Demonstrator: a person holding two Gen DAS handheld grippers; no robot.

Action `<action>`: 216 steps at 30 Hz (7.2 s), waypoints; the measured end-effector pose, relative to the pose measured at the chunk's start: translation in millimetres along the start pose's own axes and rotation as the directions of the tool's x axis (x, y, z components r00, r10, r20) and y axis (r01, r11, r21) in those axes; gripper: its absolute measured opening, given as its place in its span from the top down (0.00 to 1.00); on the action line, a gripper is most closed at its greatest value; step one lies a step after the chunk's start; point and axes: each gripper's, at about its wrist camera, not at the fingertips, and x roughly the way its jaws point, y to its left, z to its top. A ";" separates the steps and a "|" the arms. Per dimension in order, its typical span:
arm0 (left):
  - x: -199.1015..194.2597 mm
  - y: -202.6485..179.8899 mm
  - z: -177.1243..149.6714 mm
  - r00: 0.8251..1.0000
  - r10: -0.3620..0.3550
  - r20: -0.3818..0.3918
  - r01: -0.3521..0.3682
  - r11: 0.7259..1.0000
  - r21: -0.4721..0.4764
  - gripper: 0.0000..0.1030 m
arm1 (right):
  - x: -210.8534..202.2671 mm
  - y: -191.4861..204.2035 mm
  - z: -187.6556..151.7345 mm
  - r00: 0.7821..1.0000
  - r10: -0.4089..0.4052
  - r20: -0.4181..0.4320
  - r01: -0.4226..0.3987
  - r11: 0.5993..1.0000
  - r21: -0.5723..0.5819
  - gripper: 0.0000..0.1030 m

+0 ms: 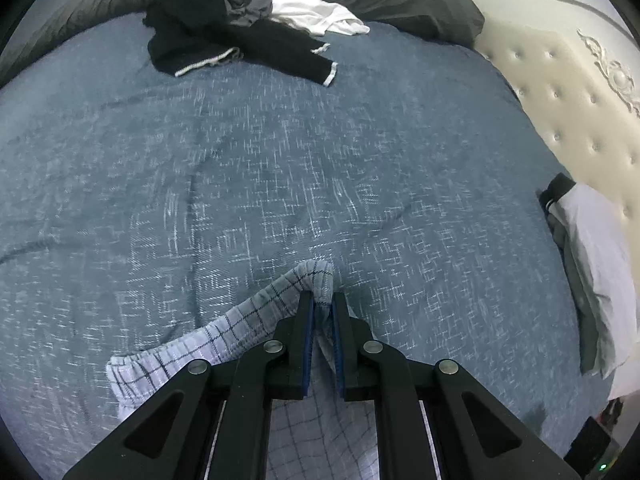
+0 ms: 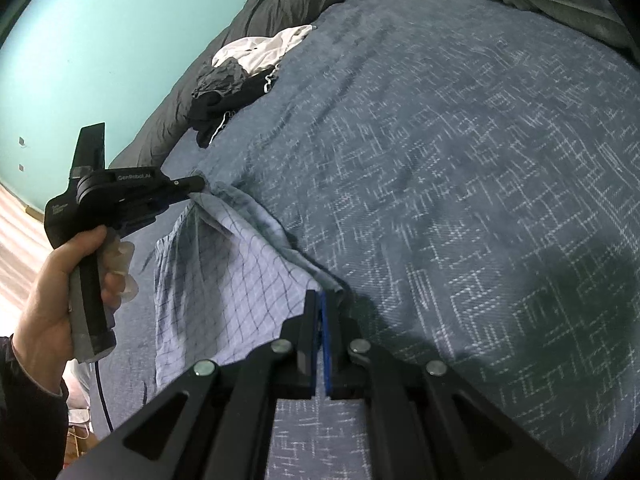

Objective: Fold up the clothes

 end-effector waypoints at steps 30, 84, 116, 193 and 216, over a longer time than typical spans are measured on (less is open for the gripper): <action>-56.4 110.9 -46.8 0.997 0.020 0.068 -0.018 1.000 -0.021 0.52 | 8.4 -4.8 0.4 1.000 0.005 -0.012 -0.004 0.999 0.042 0.98; -64.5 158.6 -111.9 0.964 -0.142 0.227 0.187 0.963 -0.193 0.62 | 8.9 34.4 3.8 1.000 -0.012 0.013 0.012 1.000 -0.003 0.66; -48.3 167.4 -110.7 0.959 -0.214 0.185 0.249 0.948 -0.199 0.62 | 136.7 162.6 121.8 0.970 -0.099 -0.222 0.031 0.956 -0.291 0.65; -64.7 170.9 -118.2 0.967 -0.180 0.181 0.219 0.949 -0.226 0.62 | 51.9 95.6 64.1 0.996 -0.038 -0.081 0.027 0.991 -0.130 0.89; -131.2 86.6 -242.2 0.972 -0.221 0.075 0.224 0.974 -0.035 0.62 | -4.1 24.4 -28.8 0.999 0.030 -0.018 -0.029 0.996 0.080 0.74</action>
